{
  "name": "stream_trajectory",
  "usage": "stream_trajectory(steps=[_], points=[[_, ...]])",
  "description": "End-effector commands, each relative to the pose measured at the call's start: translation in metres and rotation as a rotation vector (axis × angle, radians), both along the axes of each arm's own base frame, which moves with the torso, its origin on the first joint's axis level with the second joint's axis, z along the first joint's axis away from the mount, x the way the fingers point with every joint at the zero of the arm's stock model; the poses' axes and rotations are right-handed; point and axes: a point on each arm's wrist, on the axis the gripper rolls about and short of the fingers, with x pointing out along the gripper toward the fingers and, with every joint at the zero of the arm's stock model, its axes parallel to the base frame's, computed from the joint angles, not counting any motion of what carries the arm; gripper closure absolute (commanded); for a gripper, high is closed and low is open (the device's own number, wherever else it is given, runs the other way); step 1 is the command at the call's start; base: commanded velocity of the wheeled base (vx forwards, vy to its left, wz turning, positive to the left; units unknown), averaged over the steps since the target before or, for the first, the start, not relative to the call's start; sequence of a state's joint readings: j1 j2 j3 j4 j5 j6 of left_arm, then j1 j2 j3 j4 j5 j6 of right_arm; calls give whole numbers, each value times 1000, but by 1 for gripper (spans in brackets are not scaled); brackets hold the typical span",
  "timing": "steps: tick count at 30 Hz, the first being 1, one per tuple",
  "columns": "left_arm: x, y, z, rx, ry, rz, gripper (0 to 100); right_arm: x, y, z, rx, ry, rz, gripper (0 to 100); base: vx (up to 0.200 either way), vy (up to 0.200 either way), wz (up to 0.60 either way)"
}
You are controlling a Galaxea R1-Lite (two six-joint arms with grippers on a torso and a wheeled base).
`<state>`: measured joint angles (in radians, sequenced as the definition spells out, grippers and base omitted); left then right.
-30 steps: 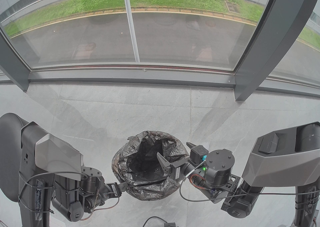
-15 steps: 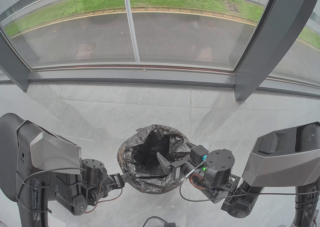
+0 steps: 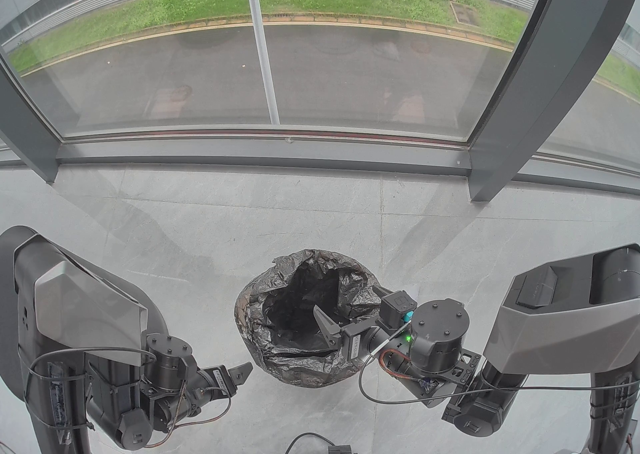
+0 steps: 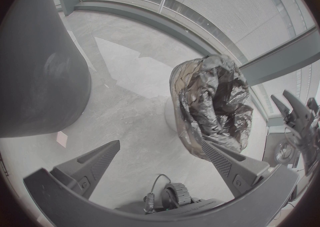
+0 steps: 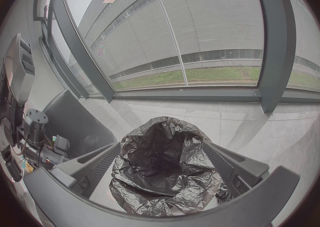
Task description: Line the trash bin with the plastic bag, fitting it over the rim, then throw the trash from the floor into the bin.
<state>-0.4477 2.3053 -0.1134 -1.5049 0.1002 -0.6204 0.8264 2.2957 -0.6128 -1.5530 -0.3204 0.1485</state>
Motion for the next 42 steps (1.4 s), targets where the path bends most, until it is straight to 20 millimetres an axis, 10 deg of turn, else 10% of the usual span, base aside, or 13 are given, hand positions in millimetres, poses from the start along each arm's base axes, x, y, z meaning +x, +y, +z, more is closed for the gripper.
stream_trajectory(steps=[1,13,19,26,42], points=[[-14,0,15,-46,-31,0,0,1,0,-4,-7,1,-1,0,0,0,0],[-18,0,94,-173,-340,-24,0,25,-31,17,-60,-35,-105,0,0,0,0],[-20,16,164,-101,-470,-9,0,37,-62,69,-121,0,-199,0,0,0,0],[-36,35,254,-108,-473,44,0,37,-44,93,-157,32,-167,0,0,0,0],[-58,77,282,74,-556,206,0,84,10,128,-231,86,-228,0,0,0,0]])
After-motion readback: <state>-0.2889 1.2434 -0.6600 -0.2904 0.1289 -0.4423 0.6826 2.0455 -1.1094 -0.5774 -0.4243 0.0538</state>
